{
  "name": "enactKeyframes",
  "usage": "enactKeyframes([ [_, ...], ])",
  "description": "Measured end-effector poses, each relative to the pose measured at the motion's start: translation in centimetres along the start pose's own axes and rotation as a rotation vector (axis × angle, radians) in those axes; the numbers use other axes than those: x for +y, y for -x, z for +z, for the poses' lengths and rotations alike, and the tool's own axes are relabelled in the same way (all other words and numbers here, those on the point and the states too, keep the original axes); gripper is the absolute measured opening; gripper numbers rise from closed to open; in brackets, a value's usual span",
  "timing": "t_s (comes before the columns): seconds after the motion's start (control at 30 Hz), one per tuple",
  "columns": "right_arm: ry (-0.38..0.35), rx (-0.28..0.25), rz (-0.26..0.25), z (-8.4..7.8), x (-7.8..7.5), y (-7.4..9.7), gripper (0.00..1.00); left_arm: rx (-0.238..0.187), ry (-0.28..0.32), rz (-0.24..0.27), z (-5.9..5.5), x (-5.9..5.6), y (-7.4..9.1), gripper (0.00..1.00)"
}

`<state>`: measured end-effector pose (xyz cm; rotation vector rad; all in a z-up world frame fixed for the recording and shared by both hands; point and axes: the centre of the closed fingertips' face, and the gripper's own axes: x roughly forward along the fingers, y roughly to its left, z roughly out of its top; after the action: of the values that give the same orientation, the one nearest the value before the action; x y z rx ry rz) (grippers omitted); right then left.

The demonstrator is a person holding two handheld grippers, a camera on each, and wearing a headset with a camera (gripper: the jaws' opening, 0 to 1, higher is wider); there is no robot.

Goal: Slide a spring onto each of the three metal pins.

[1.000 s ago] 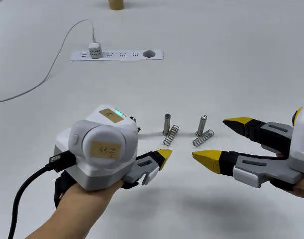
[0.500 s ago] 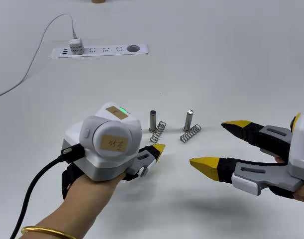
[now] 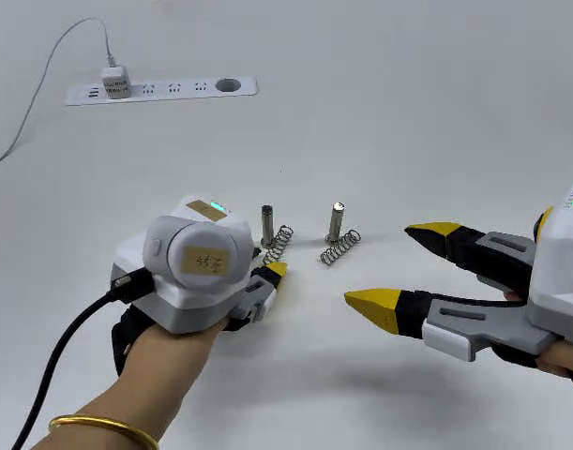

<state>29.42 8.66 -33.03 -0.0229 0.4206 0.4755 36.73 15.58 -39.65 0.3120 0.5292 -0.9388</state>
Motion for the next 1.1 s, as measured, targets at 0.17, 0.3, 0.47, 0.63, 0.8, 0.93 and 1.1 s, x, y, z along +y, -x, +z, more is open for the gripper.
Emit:
enactKeyframes([
  [0.17, -0.013, 0.000, -0.005, -0.1, -0.1, -0.1, 0.61, 0.008, -0.013, -0.007, -0.2, -0.1, -0.3, 0.17],
  [0.3, -0.017, -0.004, -0.012, 0.0, -0.3, 0.0, 0.60, 0.001, -0.012, -0.009, -0.1, -0.1, -0.5, 0.15],
  [0.47, -0.013, -0.002, -0.019, 0.1, -0.4, 0.0, 0.60, 0.002, -0.013, -0.002, -0.1, -0.1, -0.4, 0.12],
  [0.63, 0.008, 0.014, -0.031, -0.1, -0.5, 0.0, 0.60, 0.004, -0.020, -0.005, -0.3, -0.2, -0.1, 0.11],
  [0.8, -0.006, 0.008, -0.035, 0.2, -0.5, 0.0, 0.59, -0.005, -0.023, -0.006, -0.4, -0.4, 0.4, 0.10],
  [0.93, -0.002, 0.007, -0.024, 0.7, -0.2, 0.0, 0.59, -0.020, -0.031, -0.004, -0.1, -0.3, 1.2, 0.10],
  [1.1, -0.035, -0.015, -0.006, 1.5, 0.4, -0.3, 0.58, -0.045, -0.028, -0.005, 0.3, -0.4, 2.5, 0.10],
])
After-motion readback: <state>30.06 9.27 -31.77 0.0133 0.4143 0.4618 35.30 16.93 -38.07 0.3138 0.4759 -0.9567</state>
